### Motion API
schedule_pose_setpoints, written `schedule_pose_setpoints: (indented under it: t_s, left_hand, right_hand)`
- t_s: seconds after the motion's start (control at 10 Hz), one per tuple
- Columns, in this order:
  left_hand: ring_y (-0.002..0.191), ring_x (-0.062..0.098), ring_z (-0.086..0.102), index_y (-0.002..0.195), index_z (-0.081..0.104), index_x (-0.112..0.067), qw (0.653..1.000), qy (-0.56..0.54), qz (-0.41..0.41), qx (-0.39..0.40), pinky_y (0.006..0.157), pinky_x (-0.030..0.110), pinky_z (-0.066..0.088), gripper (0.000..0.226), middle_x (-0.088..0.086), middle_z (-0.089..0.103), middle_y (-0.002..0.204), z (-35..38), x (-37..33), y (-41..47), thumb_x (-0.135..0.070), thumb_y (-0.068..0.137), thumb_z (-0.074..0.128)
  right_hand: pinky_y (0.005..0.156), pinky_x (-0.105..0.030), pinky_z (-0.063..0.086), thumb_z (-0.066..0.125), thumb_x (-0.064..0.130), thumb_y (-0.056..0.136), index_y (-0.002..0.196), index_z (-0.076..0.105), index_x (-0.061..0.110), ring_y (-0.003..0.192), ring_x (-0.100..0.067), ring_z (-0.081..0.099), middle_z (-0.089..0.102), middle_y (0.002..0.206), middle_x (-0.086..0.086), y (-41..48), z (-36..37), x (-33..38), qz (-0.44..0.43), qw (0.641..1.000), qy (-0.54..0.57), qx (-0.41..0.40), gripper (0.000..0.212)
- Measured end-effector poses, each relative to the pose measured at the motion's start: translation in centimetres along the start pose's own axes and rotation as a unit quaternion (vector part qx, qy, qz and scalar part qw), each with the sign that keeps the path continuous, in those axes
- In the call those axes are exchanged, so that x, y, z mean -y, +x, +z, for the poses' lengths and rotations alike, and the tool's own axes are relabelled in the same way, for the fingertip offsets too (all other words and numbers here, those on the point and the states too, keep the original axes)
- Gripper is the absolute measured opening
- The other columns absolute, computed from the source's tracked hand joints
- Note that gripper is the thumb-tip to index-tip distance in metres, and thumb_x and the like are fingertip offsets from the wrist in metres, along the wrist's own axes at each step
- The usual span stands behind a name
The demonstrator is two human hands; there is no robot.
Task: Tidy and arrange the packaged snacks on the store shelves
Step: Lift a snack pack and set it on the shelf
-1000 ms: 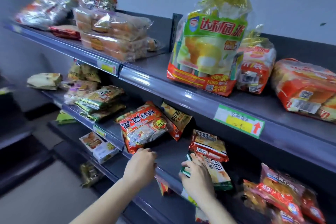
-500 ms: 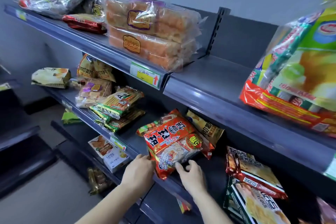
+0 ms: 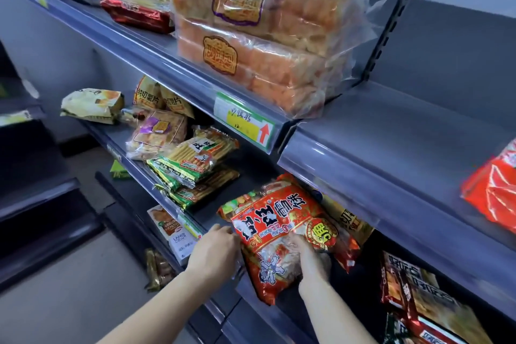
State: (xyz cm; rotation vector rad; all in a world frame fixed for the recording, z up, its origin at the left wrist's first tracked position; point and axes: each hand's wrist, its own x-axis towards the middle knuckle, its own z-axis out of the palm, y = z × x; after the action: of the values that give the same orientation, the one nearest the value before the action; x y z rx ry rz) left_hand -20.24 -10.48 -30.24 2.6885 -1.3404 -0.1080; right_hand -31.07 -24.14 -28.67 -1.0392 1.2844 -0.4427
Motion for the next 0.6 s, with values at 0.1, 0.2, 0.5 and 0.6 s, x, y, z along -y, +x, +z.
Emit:
schedule_pose_setpoints:
  t_s: [0.1,0.2,0.5,0.6]
  left_hand:
    - [0.109,0.022,0.048,0.123,0.056,-0.019,0.998,-0.027,-0.041,-0.032,0.084,0.034,0.050,0.033,0.000,0.056,0.114,-0.8,0.5,0.8,-0.014,0.091,0.049]
    - [0.116,0.024,0.045,0.138,0.040,-0.019,0.995,-0.033,-0.037,-0.082,0.090,0.035,0.048,0.052,0.003,0.047,0.129,-2.0,0.8,1.4,-0.015,0.088,0.054]
    - [0.146,0.033,0.013,0.151,-0.014,-0.029,0.980,-0.027,0.054,-0.189,0.115,0.046,0.022,0.122,0.015,0.002,0.160,-6.7,0.9,1.0,-0.047,0.071,0.077]
    - [0.143,0.034,0.019,0.154,0.004,-0.024,0.966,0.013,0.111,-0.232,0.110,0.051,0.029,0.127,0.020,0.011,0.158,-8.5,1.5,-0.1,-0.033,0.055,0.084]
  right_hand:
    - [0.049,-0.025,0.049,0.086,0.027,0.060,0.106,0.060,-0.002,0.052,-0.021,0.061,0.068,0.079,-0.012,0.3,0.5,0.7,-0.041,0.998,-0.045,0.014,0.059]
    - [0.054,-0.032,0.055,0.081,0.035,0.041,0.105,0.061,0.002,0.072,-0.026,0.066,0.067,0.094,-0.012,0.4,1.7,1.8,-0.052,0.995,-0.074,0.034,0.075]
    - [0.058,-0.028,0.042,0.059,0.008,0.074,0.064,0.051,0.009,0.056,-0.023,0.053,0.058,0.063,-0.006,-4.7,2.8,6.8,-0.175,0.955,-0.238,0.004,0.013]
    - [0.077,-0.033,0.051,0.064,0.014,0.075,0.094,0.061,0.011,0.088,-0.029,0.063,0.067,0.094,-0.008,-6.5,4.1,6.5,-0.237,0.920,-0.311,-0.010,0.019]
